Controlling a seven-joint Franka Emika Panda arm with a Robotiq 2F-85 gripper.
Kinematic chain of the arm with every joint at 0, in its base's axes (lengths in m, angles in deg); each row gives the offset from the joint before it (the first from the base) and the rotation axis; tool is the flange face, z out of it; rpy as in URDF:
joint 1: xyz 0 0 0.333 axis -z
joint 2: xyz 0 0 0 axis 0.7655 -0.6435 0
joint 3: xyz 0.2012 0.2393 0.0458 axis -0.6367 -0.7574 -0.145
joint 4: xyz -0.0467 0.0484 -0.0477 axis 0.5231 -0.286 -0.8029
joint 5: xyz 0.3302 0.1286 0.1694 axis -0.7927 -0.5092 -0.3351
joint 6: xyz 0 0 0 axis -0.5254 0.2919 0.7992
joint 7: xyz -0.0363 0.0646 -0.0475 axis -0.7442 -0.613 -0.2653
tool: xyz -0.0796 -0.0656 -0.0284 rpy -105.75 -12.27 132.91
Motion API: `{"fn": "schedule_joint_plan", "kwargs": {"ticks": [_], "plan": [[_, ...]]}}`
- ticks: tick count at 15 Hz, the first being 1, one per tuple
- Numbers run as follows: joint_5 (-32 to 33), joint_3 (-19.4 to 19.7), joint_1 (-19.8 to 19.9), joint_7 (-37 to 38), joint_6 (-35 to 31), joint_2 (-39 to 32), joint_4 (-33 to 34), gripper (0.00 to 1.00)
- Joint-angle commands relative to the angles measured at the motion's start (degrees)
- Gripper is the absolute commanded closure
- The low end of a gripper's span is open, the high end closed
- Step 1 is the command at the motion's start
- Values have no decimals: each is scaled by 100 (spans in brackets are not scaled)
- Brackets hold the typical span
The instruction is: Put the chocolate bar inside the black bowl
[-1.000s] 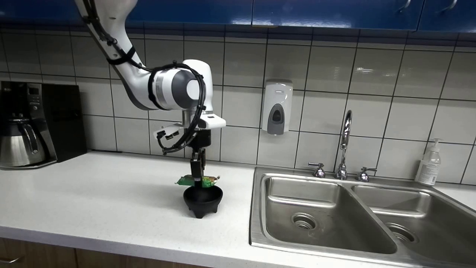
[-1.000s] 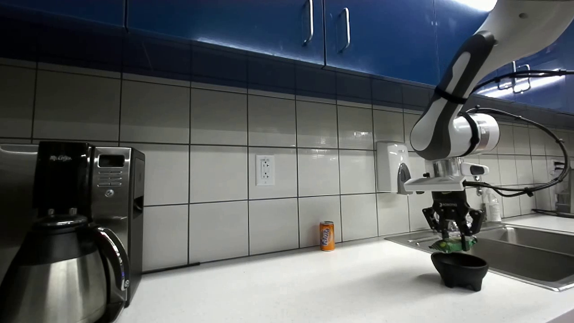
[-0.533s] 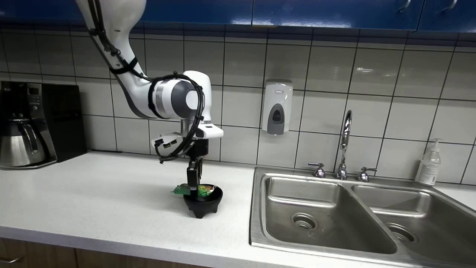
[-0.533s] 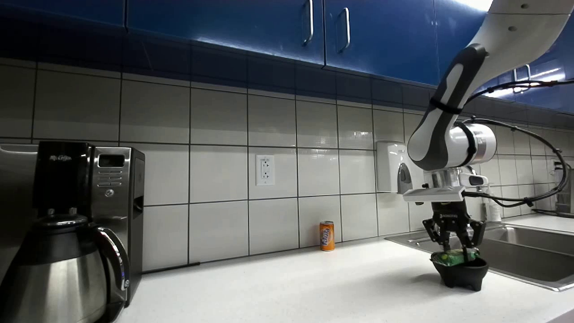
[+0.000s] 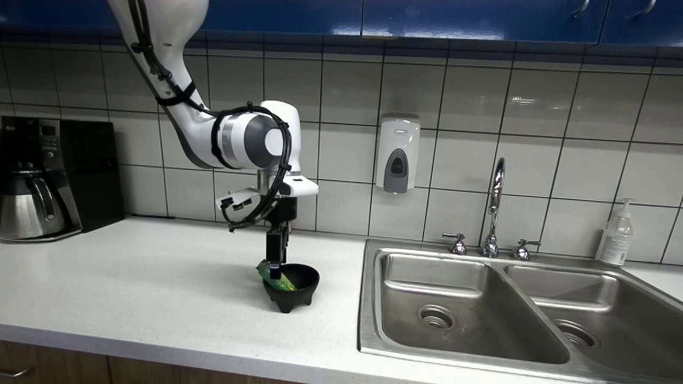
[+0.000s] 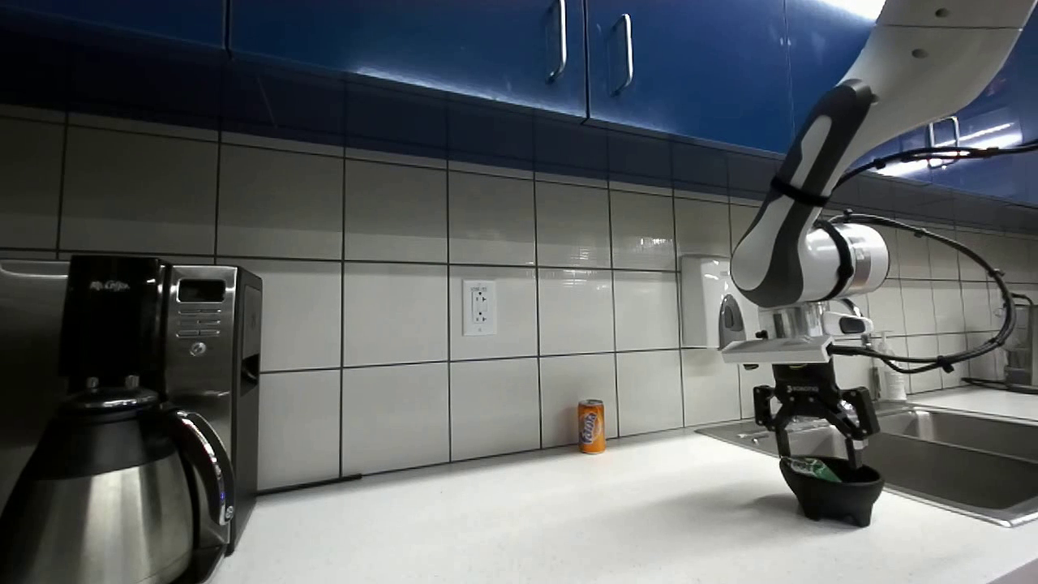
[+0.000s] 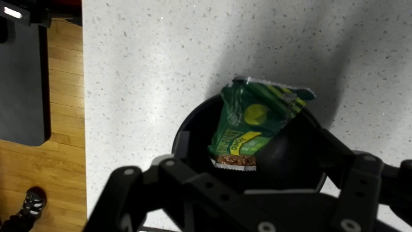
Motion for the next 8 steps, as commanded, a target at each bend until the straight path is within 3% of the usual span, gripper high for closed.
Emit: {"fn": "schedule_joint_plan", "kwargs": {"ticks": [1,6,8], "plan": [[-92,-74,-31,3,81,162,58,0],[-121,-145,-30,-334,85,603,-75,0],[-319,-202,-13,-812,213,724,-78,0]]}}
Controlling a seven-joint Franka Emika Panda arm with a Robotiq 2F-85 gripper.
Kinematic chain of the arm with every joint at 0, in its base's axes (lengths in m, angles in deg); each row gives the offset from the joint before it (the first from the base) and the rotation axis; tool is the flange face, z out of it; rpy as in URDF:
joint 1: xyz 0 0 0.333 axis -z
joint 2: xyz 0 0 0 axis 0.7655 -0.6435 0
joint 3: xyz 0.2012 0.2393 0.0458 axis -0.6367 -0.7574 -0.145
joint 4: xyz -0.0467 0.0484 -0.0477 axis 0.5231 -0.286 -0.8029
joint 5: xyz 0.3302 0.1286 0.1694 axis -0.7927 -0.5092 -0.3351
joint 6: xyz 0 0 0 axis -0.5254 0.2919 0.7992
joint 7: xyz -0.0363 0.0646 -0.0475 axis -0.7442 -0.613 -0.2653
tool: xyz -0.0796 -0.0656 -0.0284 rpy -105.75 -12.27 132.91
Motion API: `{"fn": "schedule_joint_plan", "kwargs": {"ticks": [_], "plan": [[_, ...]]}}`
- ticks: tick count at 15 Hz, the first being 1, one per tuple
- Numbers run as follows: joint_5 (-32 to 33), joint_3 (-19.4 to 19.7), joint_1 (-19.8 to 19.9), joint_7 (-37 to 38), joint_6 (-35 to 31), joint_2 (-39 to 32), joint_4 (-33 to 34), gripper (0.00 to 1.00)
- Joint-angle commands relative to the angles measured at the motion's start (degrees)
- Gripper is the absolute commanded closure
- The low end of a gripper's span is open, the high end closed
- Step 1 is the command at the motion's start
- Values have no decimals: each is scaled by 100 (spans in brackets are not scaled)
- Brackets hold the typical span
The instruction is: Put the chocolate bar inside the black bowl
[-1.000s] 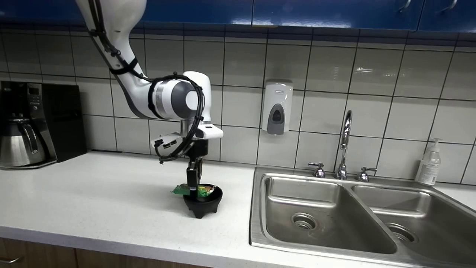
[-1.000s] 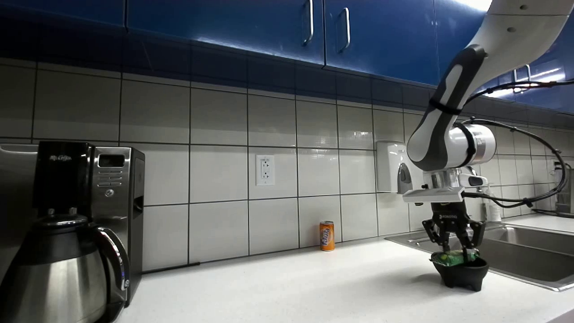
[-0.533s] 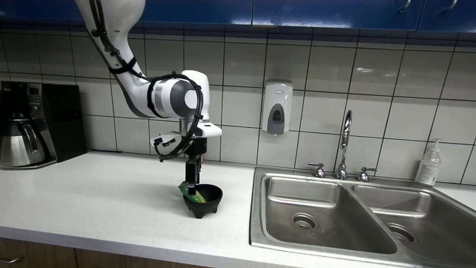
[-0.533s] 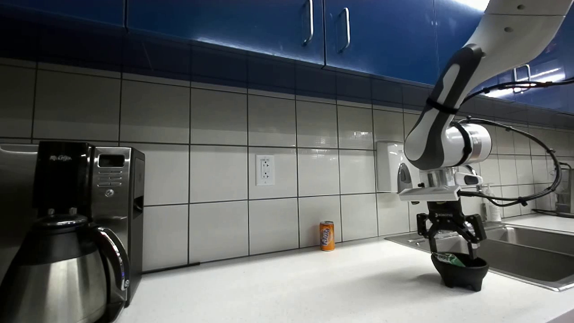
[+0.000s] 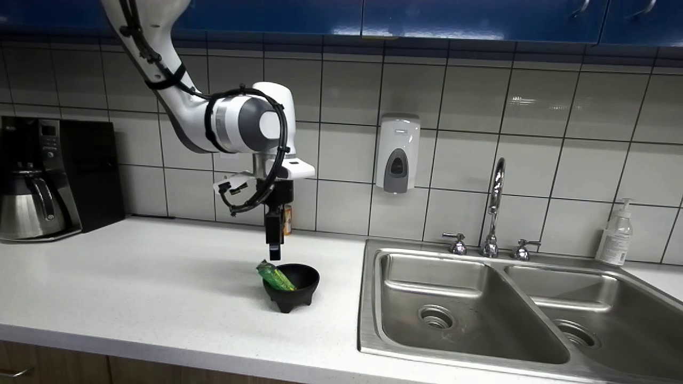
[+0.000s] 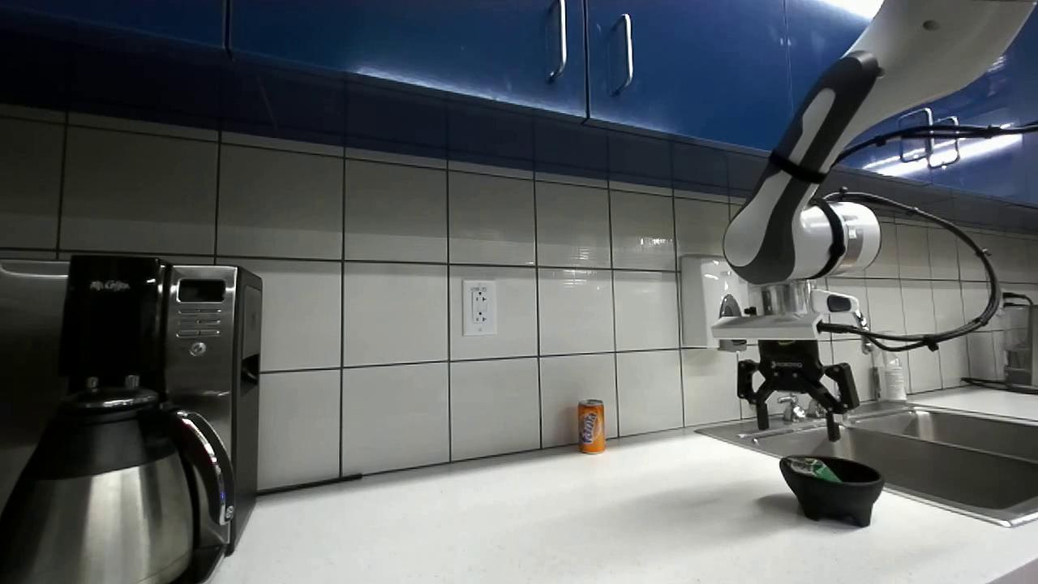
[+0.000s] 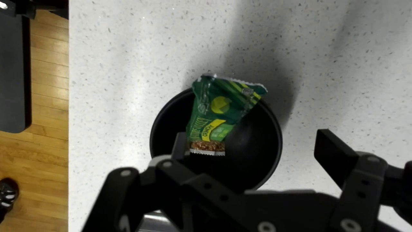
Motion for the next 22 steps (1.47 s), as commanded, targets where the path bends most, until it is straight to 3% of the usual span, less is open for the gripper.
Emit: {"fn": "schedule_joint_plan", "kwargs": {"ticks": [1,5,12,22], "plan": [[-535,-135,60,-1060,359,397,-94,0],[-1023,-137,84,-2093,936,429,16,0],[-562,-207,43,-1977,992,688,-214,0],[-86,-741,-108,-2106,831,1568,-966,0]]}}
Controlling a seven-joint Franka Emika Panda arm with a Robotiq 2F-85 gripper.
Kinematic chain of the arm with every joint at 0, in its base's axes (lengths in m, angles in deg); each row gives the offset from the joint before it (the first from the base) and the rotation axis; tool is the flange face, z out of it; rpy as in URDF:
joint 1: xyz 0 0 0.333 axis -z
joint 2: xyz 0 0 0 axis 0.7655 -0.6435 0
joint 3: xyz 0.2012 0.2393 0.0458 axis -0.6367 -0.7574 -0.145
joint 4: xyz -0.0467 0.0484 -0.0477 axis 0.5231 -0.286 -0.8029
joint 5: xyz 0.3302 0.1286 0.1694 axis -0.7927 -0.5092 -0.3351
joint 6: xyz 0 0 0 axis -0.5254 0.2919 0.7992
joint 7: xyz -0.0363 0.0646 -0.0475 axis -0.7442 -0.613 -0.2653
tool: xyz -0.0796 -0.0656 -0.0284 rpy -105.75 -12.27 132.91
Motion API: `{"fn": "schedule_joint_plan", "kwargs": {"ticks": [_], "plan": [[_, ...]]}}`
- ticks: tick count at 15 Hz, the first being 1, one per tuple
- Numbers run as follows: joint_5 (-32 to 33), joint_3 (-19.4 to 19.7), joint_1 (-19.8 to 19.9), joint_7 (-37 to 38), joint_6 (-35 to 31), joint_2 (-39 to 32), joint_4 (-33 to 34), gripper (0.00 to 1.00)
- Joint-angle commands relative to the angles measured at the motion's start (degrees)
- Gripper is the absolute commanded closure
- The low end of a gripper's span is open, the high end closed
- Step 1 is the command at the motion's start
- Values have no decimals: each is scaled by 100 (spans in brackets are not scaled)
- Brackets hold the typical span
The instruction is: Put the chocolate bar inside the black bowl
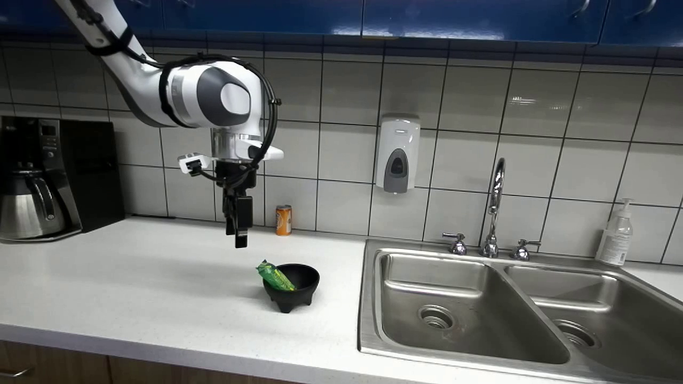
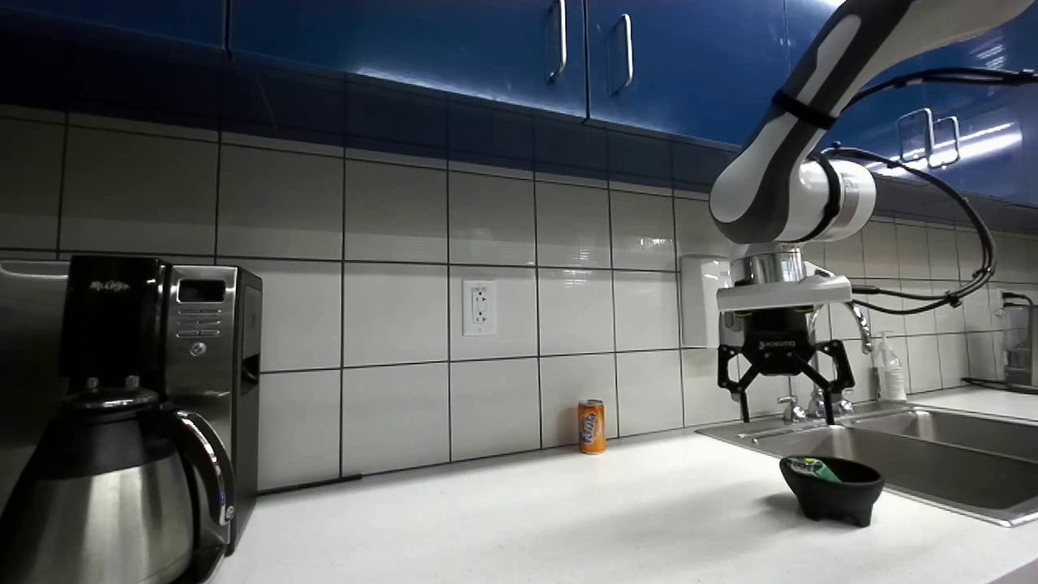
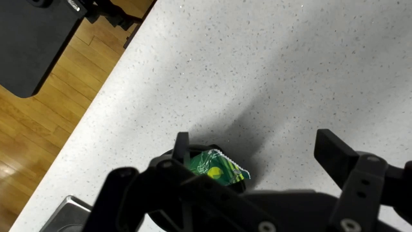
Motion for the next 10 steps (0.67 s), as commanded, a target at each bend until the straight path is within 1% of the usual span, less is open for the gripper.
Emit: {"fn": "schedule_joint_plan", "kwargs": {"ticks": [1,6,10], "plan": [[99,-197,13,-190,-68,639,-486,0],[23,-396,33,-350,-63,1300,-938,0],[-26,-499,58,-381,2,1564,-1081,0]]}}
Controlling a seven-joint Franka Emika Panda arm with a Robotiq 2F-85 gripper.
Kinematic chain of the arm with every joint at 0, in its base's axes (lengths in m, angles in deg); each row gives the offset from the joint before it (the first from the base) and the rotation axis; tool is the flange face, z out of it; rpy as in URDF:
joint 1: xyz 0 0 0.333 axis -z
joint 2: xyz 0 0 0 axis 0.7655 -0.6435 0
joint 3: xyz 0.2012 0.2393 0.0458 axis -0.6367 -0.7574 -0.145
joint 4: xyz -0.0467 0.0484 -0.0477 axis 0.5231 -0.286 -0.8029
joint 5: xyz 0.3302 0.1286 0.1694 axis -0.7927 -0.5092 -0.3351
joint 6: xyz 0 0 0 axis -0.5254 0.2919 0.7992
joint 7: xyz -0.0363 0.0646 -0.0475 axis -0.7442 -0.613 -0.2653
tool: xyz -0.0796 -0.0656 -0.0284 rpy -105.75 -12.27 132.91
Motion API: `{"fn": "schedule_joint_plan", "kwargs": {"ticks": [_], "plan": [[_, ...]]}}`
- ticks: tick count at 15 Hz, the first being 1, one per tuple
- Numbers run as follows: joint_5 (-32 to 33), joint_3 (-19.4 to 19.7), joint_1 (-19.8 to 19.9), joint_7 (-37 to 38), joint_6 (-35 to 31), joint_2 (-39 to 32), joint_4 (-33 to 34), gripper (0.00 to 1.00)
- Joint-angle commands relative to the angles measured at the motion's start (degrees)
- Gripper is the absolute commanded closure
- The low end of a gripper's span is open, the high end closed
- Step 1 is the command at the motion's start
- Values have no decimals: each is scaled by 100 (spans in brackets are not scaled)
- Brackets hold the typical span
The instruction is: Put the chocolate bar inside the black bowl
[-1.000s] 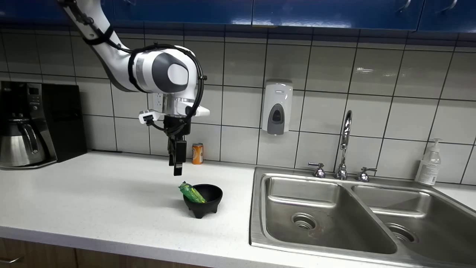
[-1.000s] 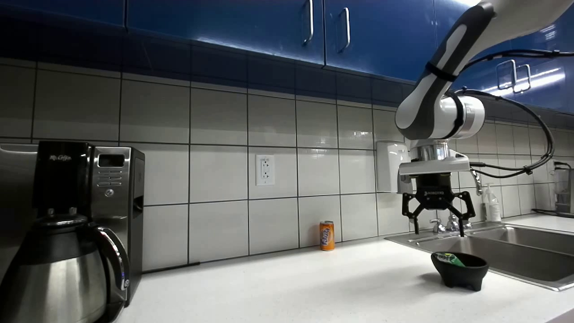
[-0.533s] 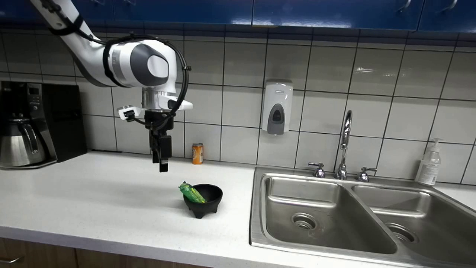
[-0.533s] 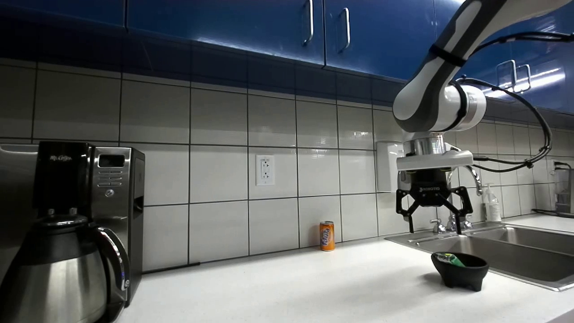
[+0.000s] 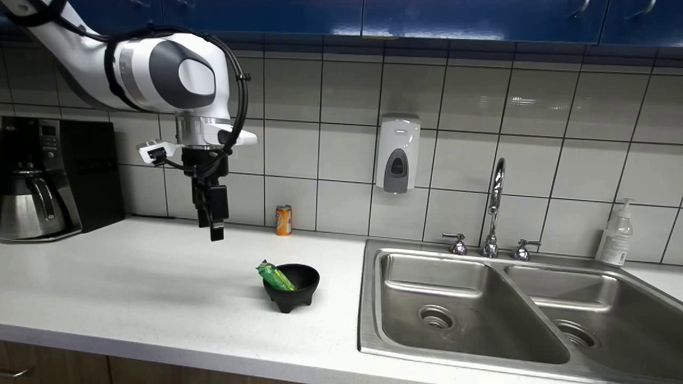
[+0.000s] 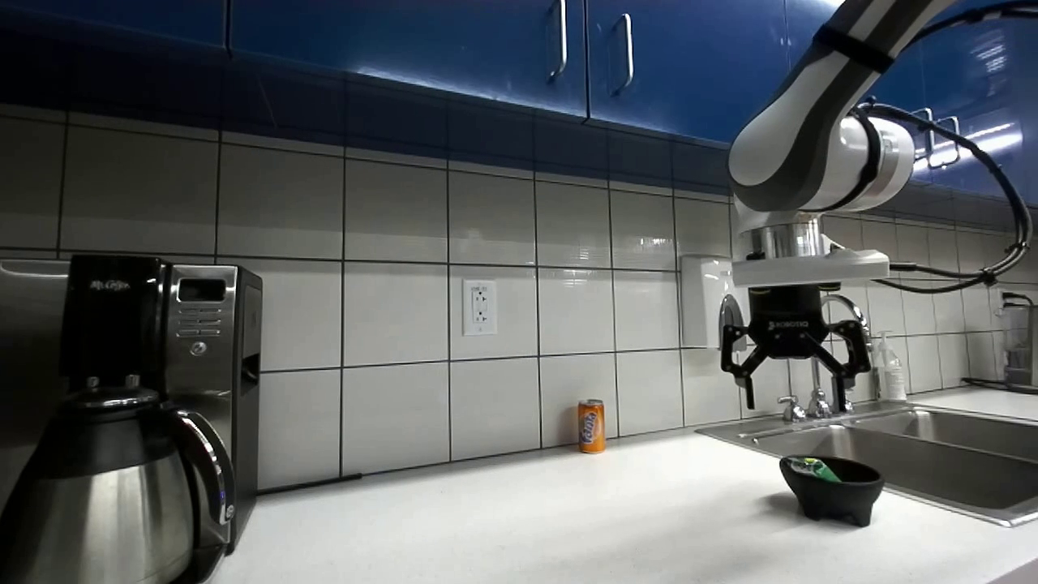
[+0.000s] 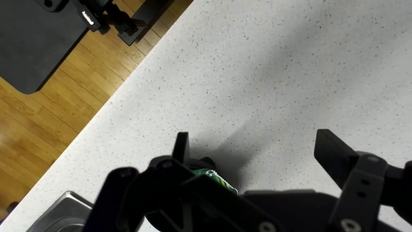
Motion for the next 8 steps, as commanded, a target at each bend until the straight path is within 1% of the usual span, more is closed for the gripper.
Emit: {"fn": "schedule_joint_plan", "kwargs": {"ticks": [1,2,8], "plan": [[-24,-165,95,-108,35,427,-258,0],[-60,-160,126,-49,11,140,-79,0],[-64,-192,127,-51,11,239,-149,0]]}}
